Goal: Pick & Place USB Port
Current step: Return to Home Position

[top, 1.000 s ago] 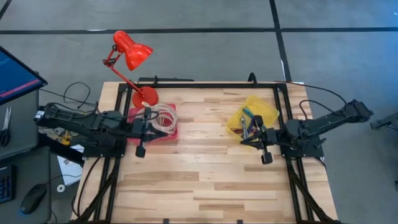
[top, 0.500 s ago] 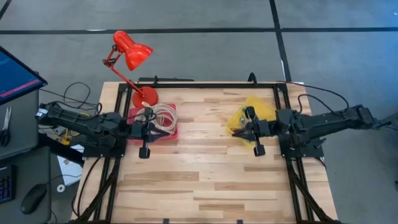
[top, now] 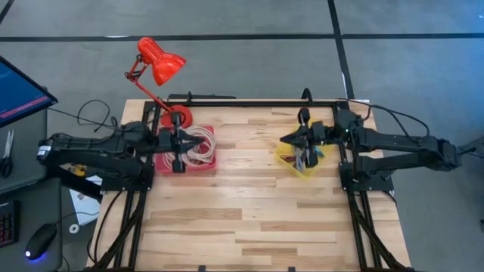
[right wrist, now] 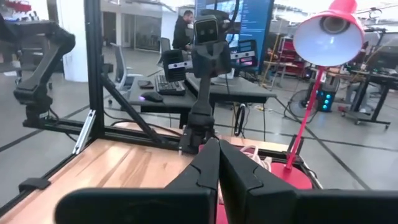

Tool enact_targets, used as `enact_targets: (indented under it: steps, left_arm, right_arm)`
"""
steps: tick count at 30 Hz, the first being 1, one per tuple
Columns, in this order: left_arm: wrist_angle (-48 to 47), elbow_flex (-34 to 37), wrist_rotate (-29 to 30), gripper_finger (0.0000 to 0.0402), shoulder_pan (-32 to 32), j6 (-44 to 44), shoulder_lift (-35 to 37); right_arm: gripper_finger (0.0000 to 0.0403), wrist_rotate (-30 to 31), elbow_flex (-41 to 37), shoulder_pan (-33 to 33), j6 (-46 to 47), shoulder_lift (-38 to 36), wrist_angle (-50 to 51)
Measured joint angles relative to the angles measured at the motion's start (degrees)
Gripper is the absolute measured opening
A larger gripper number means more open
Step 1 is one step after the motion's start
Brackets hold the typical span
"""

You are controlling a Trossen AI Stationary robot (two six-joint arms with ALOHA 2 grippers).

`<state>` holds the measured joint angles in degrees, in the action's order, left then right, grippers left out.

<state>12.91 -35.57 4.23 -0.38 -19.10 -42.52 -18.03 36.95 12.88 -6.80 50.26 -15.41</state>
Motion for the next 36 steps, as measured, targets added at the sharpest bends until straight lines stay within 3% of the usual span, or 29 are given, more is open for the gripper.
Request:
enact_targets:
  steps: [10,23,31,36]
  left_arm:
    - [-1.09,0.00,-2.21,0.0005,5.57,3.05,6.05]
    - [-10.58,0.00,-4.71,0.0005,5.75,5.70,16.62]
    - [-14.82,0.11,-4.83,0.0005,5.73,6.29,23.06]
    - [-14.91,3.85,-4.74,0.0005,5.72,7.52,29.76]
  right_arm:
    - [0.0000,-0.03,0.00,0.33,0.74,-2.71,3.64]
    - [0.0000,0.11,-0.03,-0.05,-0.86,-11.26,9.87]
    - [0.0000,4.34,-4.31,-2.90,-2.19,-17.95,10.61]
    - [0.0000,7.32,-7.28,-4.64,-2.07,-23.48,10.83]
